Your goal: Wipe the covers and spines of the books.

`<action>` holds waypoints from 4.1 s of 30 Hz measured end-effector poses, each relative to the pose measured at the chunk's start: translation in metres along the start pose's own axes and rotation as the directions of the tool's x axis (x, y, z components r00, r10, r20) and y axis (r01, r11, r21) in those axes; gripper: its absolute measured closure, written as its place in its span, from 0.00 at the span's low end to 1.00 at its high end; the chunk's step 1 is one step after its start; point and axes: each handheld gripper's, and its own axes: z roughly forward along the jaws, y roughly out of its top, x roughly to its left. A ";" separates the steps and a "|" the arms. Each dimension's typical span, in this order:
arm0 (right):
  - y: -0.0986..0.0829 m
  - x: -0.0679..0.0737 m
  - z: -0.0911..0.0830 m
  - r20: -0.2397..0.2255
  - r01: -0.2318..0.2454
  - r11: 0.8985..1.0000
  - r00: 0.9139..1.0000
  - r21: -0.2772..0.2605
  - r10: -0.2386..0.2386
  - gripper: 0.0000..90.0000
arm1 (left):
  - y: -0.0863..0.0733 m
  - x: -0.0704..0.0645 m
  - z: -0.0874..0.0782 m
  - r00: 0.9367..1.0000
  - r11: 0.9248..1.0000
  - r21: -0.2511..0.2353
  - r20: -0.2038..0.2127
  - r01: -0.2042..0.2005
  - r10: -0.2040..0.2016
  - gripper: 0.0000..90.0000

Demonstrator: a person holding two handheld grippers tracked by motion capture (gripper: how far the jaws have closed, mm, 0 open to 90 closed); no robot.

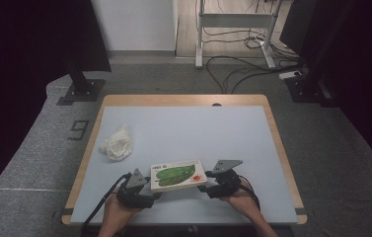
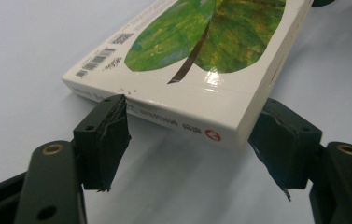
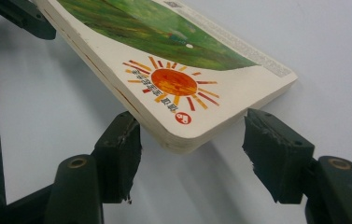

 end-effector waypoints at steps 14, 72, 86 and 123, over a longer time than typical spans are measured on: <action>-0.012 0.007 0.005 0.018 0.023 0.999 1.000 0.022 -0.024 0.39 | -0.007 -0.004 0.009 1.000 0.999 0.044 -0.010 -0.023 0.024 0.33; -0.046 -0.045 -0.029 0.203 -0.017 1.000 0.979 0.023 0.012 0.00 | 0.003 0.067 -0.008 0.995 0.999 0.001 -0.093 0.040 -0.039 0.00; -0.059 -0.055 -0.031 0.232 -0.065 0.996 0.972 0.061 0.050 0.00 | 0.010 0.103 -0.021 0.987 0.995 0.012 -0.128 0.098 -0.095 0.00; -0.060 -0.056 -0.031 0.227 -0.070 0.996 0.972 0.060 0.055 0.00 | 0.024 0.214 -0.018 0.950 0.966 0.065 -0.212 0.249 -0.230 0.16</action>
